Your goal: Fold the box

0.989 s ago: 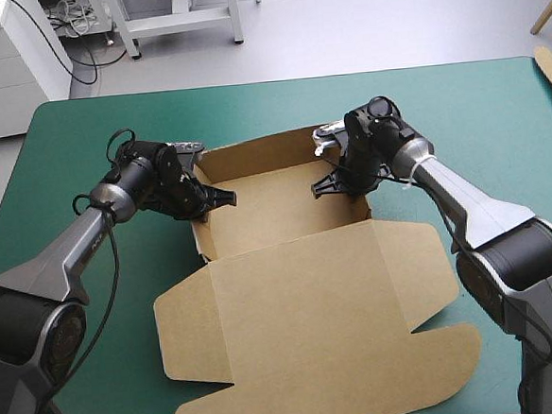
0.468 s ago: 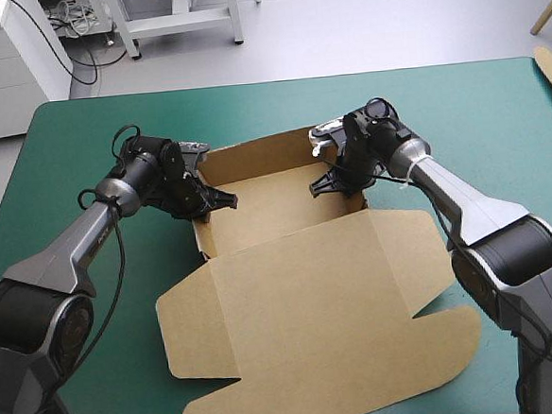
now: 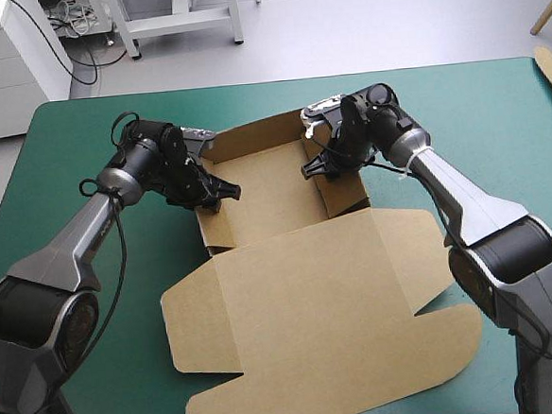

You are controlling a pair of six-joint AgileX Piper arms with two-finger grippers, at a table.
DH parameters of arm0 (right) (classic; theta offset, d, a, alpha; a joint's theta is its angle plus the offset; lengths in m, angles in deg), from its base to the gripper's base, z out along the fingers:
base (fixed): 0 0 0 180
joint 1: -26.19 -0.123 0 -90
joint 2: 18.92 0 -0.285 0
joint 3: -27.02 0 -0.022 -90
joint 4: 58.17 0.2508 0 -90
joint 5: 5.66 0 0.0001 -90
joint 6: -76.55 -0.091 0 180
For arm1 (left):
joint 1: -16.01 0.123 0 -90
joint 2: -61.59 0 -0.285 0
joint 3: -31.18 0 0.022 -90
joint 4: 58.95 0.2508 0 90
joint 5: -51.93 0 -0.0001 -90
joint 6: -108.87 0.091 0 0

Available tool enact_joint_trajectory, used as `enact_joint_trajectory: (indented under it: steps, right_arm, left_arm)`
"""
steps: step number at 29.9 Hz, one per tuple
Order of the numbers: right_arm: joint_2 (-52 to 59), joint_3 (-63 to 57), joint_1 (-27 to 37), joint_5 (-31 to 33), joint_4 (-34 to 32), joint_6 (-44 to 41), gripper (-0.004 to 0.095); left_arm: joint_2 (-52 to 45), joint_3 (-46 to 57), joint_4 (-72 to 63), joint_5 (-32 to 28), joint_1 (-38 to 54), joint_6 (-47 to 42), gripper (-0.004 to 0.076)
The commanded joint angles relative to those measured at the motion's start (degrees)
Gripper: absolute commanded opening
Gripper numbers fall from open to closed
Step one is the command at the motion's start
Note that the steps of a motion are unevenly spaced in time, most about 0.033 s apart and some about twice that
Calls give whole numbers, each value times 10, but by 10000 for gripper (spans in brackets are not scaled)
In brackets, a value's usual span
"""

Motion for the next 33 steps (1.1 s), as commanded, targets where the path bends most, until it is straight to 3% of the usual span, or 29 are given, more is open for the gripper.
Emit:
enact_joint_trajectory:
  steps: [1, 14, 33]
  right_arm:
    - [32, 37, -2, 8, 0, 10, 492]
    - [30, 37, -2, -9, -6, 10, 492]
    - [44, 57, -2, 17, 13, 10, 492]
  left_arm:
    - [-31, -29, -11, -3, -4, -2, 353]
    - [-31, -30, -11, -28, -4, -5, 353]
    - [-38, -30, 17, -22, -4, 4, 353]
